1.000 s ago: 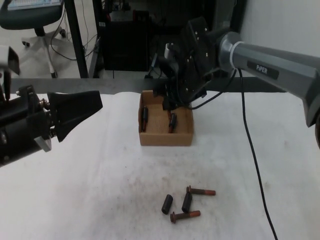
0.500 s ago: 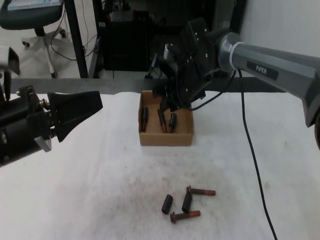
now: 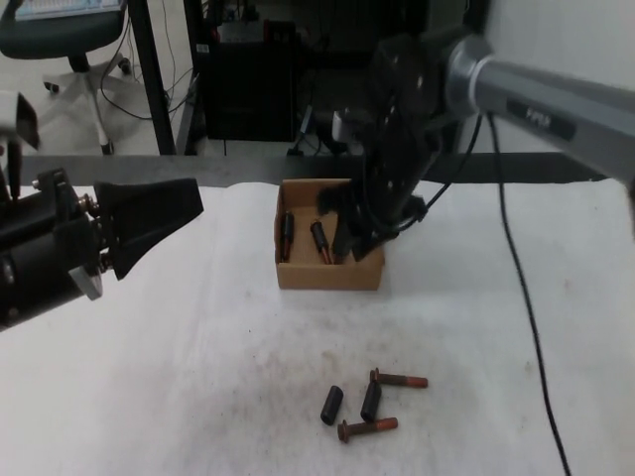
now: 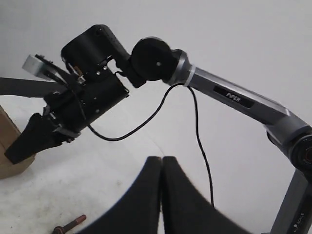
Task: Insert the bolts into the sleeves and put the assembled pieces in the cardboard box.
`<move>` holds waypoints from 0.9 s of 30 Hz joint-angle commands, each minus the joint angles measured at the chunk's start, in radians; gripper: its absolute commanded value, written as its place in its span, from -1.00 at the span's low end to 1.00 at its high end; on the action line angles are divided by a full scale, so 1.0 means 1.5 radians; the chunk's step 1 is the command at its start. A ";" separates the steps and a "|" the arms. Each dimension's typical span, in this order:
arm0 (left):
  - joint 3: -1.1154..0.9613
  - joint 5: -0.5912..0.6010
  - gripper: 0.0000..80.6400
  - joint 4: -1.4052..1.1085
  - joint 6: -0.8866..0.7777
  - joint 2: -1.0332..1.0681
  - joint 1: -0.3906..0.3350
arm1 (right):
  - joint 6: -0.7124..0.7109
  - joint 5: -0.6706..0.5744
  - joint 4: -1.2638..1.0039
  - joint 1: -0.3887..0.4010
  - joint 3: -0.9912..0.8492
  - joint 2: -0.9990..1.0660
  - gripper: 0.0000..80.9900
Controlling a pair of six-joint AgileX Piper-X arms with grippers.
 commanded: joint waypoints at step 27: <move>-0.201 -0.359 -0.99 0.614 0.257 0.181 -0.296 | -0.043 0.078 0.048 -0.003 0.336 -0.470 -0.48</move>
